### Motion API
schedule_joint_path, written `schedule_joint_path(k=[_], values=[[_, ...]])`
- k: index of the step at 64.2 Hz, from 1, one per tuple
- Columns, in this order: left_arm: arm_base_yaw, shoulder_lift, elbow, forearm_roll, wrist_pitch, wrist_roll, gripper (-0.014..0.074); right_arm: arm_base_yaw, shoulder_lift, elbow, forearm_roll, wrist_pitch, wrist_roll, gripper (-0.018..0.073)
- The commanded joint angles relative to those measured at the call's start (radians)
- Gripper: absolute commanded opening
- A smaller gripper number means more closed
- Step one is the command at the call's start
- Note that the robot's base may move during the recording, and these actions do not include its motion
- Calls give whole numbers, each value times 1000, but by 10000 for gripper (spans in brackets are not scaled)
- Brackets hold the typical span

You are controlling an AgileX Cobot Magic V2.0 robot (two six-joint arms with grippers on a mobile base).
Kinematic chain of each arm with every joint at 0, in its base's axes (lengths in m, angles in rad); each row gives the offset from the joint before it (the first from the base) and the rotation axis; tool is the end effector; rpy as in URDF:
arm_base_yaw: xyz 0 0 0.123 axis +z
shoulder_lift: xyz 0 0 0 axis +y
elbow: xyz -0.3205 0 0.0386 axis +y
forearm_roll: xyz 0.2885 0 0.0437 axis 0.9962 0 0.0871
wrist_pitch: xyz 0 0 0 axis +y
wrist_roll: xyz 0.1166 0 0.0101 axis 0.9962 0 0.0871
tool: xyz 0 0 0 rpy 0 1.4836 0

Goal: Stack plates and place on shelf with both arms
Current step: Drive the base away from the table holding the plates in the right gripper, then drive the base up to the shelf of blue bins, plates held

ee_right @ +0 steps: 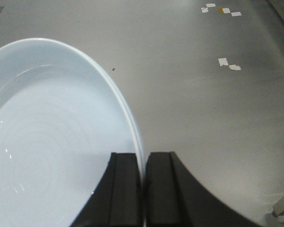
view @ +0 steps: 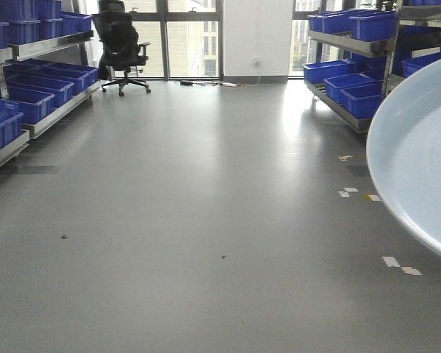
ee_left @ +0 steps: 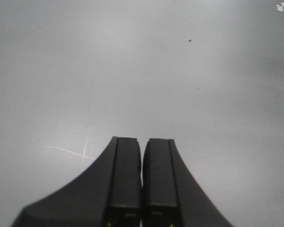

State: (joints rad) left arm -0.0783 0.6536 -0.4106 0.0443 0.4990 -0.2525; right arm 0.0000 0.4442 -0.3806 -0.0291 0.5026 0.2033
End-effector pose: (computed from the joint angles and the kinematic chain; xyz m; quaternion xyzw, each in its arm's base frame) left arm 0.1521 -0.0094 0.2502 -0.0653 0.8944 -0.0549 0.4390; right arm 0.1217 -0.0016 0.2669 0.0795 0.8509 0.0401 0.5177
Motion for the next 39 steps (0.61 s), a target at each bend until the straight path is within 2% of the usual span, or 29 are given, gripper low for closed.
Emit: schedule_joint_path(k=[1,39], values=[[-8,4,-29,0,-67,-4,97,-5,1,-29,0,-93,-1,57],[-8,4,-29,0,-67,-4,97,-5,1,-29,0,-93,-1,57]])
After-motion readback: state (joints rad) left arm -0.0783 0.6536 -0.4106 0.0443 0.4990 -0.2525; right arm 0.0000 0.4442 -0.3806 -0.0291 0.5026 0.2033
